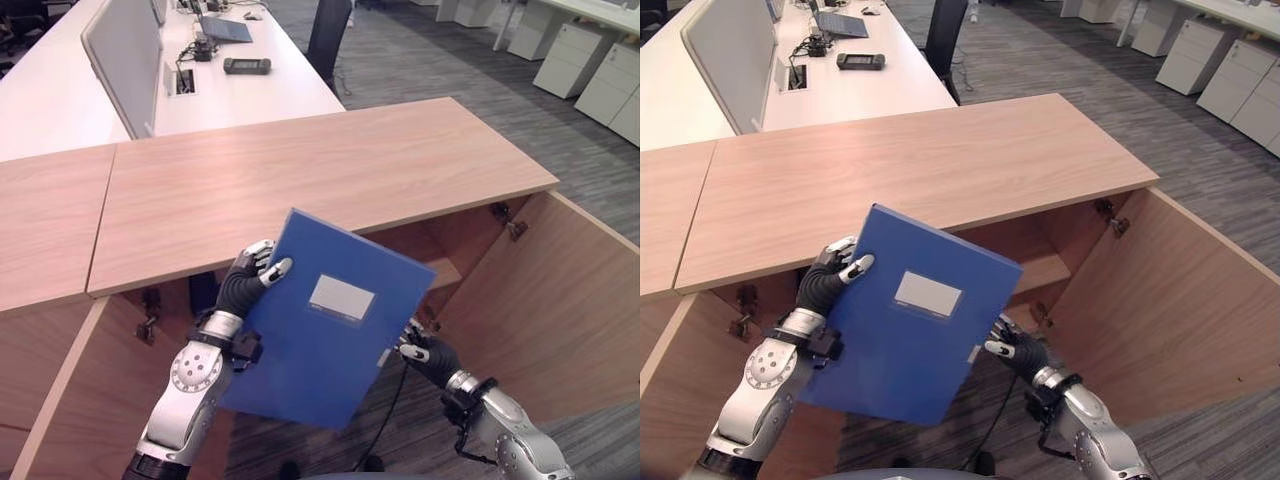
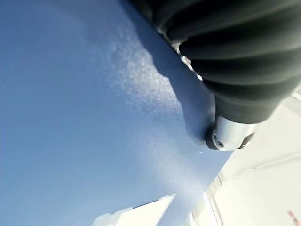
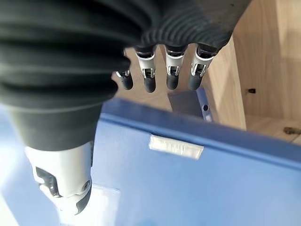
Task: Put the empty folder in the office cabinet
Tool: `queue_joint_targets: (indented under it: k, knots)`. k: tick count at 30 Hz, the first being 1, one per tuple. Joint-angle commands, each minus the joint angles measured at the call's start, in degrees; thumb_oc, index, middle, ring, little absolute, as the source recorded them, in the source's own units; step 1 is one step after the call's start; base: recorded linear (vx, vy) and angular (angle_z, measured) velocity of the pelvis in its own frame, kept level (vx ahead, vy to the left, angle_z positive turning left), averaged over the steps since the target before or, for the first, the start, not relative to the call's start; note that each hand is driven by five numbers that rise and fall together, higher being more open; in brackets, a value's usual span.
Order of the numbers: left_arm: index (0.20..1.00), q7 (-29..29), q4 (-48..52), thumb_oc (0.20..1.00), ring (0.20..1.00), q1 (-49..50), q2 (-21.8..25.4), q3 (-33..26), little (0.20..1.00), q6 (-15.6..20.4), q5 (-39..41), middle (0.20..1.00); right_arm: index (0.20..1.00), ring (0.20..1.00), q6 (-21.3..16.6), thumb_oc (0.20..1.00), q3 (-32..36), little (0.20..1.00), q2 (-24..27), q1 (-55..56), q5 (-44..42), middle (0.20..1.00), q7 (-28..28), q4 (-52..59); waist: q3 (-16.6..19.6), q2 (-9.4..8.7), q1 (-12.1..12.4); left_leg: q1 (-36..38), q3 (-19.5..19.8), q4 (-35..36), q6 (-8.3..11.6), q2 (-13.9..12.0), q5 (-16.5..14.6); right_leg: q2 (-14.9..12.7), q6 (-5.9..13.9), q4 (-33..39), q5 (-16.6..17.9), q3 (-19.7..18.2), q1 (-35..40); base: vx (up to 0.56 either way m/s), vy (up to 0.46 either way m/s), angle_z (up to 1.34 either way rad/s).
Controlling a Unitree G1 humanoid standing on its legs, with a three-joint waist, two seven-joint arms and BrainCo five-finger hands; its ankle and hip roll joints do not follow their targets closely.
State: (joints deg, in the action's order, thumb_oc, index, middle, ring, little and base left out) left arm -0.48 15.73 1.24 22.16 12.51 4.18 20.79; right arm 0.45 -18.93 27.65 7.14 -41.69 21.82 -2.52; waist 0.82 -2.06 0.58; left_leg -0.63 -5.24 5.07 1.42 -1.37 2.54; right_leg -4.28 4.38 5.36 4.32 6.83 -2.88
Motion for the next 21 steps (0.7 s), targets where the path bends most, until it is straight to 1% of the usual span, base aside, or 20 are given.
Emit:
queue_joint_targets:
  k: [1, 3, 6, 8, 11, 14, 16, 17, 18, 20, 21]
  knots:
    - [0.200, -0.2, -2.1, 0.200, 0.200, -6.7, -0.8, 1.6, 0.200, 4.6, 0.2, 0.200, 1.000, 1.000, -2.3, 1.000, -1.4, 1.000, -1.4, -3.5, -3.4, 1.000, 0.5, 2.2, 2.2, -2.77, 0.7, -0.6, 0.8, -0.1, 1.60, -0.2, -3.9, 0.0, 2.96, -0.4, -2.0, 1.8, 0.3, 0.00, 0.000, 0.00]
    - [0.200, -1.4, -1.4, 0.200, 0.200, -7.9, -1.1, 3.7, 0.200, 4.1, 2.9, 0.200, 1.000, 1.000, -2.9, 1.000, -3.2, 1.000, -2.3, -5.3, -2.8, 1.000, -0.9, -0.3, 2.1, -2.73, 0.8, -0.6, 0.9, -0.1, 1.56, -0.2, -3.9, 0.0, 2.90, -0.4, -1.9, 1.8, 0.4, 0.00, 0.000, 0.00]
    - [0.200, -2.7, 0.4, 0.200, 0.200, -8.2, -0.8, 4.9, 0.200, 3.7, 5.3, 0.200, 1.000, 1.000, -3.0, 1.000, -4.2, 1.000, -3.4, -6.0, -2.0, 1.000, -1.6, -2.3, 1.9, -2.61, 0.9, -0.6, 1.0, -0.1, 1.49, -0.2, -3.9, 0.1, 2.87, -0.4, -1.9, 1.9, 0.5, 0.00, 0.000, 0.00]
    - [0.200, -3.2, 0.8, 0.200, 0.200, -8.2, -0.8, 5.5, 0.200, 3.5, 6.4, 0.200, 1.000, 1.000, -3.2, 1.000, -4.2, 1.000, -4.1, -5.8, -2.3, 1.000, -2.0, -2.7, 1.9, -2.56, 0.8, -0.6, 1.1, -0.1, 1.46, -0.1, -3.9, 0.1, 2.85, -0.4, -1.9, 1.9, 0.5, 0.00, 0.000, 0.00]
    - [0.200, -3.9, 1.5, 0.200, 0.200, -8.4, -0.6, 7.0, 0.200, 3.0, 9.0, 0.200, 1.000, 1.000, -4.4, 1.000, -3.9, 1.000, -5.6, -6.5, -1.8, 1.000, -4.4, -5.0, 1.9, -2.39, 0.8, -0.5, 1.1, -0.1, 1.37, 0.0, -3.9, 0.1, 2.85, -0.4, -1.9, 2.0, 0.6, 0.00, 0.000, 0.00]
    - [0.200, -4.8, 2.0, 0.200, 0.200, -8.2, -0.3, 7.7, 0.200, 2.4, 10.5, 0.200, 1.000, 1.000, -4.5, 1.000, -3.8, 1.000, -6.7, -6.5, -1.9, 1.000, -5.4, -5.5, 1.8, -2.23, 0.7, -0.5, 1.0, -0.1, 1.32, 0.0, -4.0, 0.1, 2.87, -0.4, -1.9, 2.0, 0.6, 0.00, 0.000, 0.00]
    - [0.200, -5.5, 2.6, 0.200, 0.200, -7.5, 0.2, 8.5, 0.200, 1.8, 12.2, 0.200, 1.000, 1.000, -5.4, 1.000, -3.4, 1.000, -6.9, -6.5, 0.6, 1.000, -6.7, -4.4, 1.8, -2.07, 0.6, -0.4, 1.0, -0.1, 1.27, 0.0, -4.0, 0.1, 2.86, -0.4, -1.9, 2.0, 0.8, 0.00, 0.000, 0.00]
    - [0.200, -5.4, 2.4, 0.200, 0.200, -7.4, 0.4, 8.6, 0.200, 1.8, 12.1, 0.200, 1.000, 1.000, -6.0, 1.000, -3.3, 1.000, -7.3, -6.6, 0.3, 1.000, -7.2, -4.4, 1.7, -2.02, 0.6, -0.3, 1.0, -0.1, 1.23, 0.0, -4.1, 0.2, 2.85, -0.4, -1.9, 2.0, 0.8, 0.00, 0.000, 0.00]
    - [0.200, -5.0, 2.0, 0.200, 0.200, -7.4, 0.3, 8.8, 0.200, 1.9, 12.3, 0.200, 0.200, 0.200, -6.5, 0.200, -3.1, 0.200, -8.0, -6.9, -0.7, 0.200, -8.0, -4.7, 1.7, -1.92, 0.6, -0.3, 1.0, -0.1, 1.19, 0.0, -4.1, 0.2, 2.82, -0.4, -1.9, 1.9, 0.9, 0.00, 0.000, 0.00]
    - [0.200, -3.9, 1.6, 0.200, 0.200, -7.4, 0.3, 9.0, 0.200, 1.5, 13.0, 0.200, 0.200, 0.200, -7.2, 0.200, -2.6, 0.200, -10.1, -6.5, -4.1, 0.200, -9.5, -4.9, 1.5, -1.70, 0.4, -0.2, 0.9, -0.1, 1.13, 0.1, -4.1, 0.2, 2.76, -0.4, -1.9, 1.8, 0.9, 0.00, 0.000, 0.00]
    - [0.200, -3.9, 1.2, 0.200, 0.200, -7.2, 0.3, 9.1, 0.200, 1.3, 13.1, 0.200, 0.200, 0.200, -7.1, 0.200, -2.8, 0.200, -10.8, -5.7, -5.1, 0.200, -9.2, -4.6, 1.5, -1.66, 0.3, -0.2, 1.0, -0.1, 1.12, 0.0, -4.1, 0.2, 2.75, -0.4, -1.9, 1.8, 0.9, 0.00, 0.000, 0.00]
